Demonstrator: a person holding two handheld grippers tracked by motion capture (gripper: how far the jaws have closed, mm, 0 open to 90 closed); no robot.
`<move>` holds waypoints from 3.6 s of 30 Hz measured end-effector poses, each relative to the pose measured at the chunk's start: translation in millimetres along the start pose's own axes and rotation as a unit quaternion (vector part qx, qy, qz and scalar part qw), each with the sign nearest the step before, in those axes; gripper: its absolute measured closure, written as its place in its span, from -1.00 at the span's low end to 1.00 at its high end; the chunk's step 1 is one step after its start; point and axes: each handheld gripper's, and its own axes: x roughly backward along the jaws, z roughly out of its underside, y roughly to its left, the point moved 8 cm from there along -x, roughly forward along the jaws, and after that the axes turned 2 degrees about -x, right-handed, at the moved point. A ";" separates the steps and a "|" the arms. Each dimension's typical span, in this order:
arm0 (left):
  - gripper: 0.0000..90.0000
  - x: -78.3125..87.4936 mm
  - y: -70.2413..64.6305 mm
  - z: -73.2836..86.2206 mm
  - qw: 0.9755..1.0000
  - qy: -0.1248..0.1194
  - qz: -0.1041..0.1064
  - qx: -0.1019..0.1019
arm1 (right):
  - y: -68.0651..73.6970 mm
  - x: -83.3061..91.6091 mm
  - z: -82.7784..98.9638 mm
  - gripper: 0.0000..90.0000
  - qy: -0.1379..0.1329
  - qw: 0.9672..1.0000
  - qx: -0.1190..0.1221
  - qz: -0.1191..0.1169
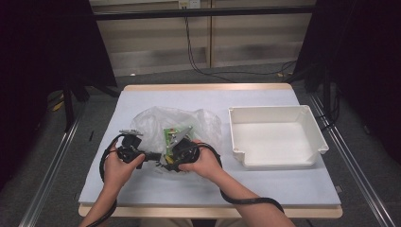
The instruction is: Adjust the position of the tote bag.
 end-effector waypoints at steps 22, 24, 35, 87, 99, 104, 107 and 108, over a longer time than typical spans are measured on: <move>0.97 -17.0 1.6 8.8 0.999 0.041 -0.028 0.001 | 3.7 3.5 12.1 0.37 0.021 1.000 -0.017 0.014; 0.97 -17.6 3.6 12.1 0.998 0.050 -0.029 0.000 | 1.0 12.0 12.6 0.24 0.016 0.999 -0.026 0.015; 0.99 -14.9 9.3 24.8 0.997 0.072 -0.027 0.012 | -20.0 36.2 48.3 0.04 0.045 0.995 -0.039 0.076; 0.99 -13.5 0.8 18.8 0.998 0.060 -0.007 0.012 | -43.0 47.1 65.5 -0.28 0.040 0.994 -0.040 0.098; 1.00 -6.6 4.6 27.8 0.997 0.077 -0.016 0.028 | -34.6 55.7 73.7 0.84 0.043 0.991 -0.065 0.106; 1.00 -3.9 6.9 29.8 0.996 0.079 -0.017 0.038 | -32.3 56.6 75.1 0.93 0.043 0.990 -0.075 0.107; 1.00 -4.2 5.8 31.3 0.996 0.080 -0.016 0.039 | -32.6 56.7 75.0 0.94 0.043 0.990 -0.079 0.106; 1.00 -3.8 5.6 31.2 0.996 0.081 -0.014 0.037 | -32.4 56.7 74.9 0.94 0.043 0.990 -0.080 0.105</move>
